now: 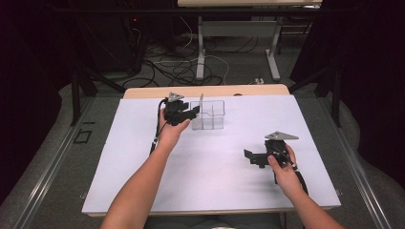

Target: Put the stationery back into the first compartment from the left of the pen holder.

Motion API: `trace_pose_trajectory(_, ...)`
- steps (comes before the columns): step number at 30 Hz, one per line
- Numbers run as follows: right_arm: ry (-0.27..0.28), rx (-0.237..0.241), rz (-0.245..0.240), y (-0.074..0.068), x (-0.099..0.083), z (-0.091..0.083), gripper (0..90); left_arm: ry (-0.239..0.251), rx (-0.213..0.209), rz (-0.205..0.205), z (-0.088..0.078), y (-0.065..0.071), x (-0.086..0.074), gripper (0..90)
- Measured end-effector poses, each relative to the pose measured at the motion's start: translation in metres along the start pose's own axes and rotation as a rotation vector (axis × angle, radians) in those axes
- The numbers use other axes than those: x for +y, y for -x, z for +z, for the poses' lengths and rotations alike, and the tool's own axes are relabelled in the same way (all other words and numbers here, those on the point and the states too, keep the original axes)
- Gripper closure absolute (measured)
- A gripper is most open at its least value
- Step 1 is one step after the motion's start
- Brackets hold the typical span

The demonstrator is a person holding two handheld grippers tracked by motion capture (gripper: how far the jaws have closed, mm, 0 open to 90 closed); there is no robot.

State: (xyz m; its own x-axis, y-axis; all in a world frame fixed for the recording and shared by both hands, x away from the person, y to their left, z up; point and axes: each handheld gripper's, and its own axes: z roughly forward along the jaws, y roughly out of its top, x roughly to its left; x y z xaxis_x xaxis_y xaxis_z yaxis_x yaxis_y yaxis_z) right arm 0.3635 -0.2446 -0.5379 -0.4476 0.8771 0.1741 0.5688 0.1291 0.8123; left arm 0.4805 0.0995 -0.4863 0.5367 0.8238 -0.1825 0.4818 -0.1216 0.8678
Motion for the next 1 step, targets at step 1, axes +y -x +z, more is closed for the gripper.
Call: trace_pose_trajectory(1,0.002,-0.002,0.002,0.0006,-0.0002,0.0001,0.0,-0.007,-0.001,0.009,-0.0045,0.0004,-0.0007,39.0)
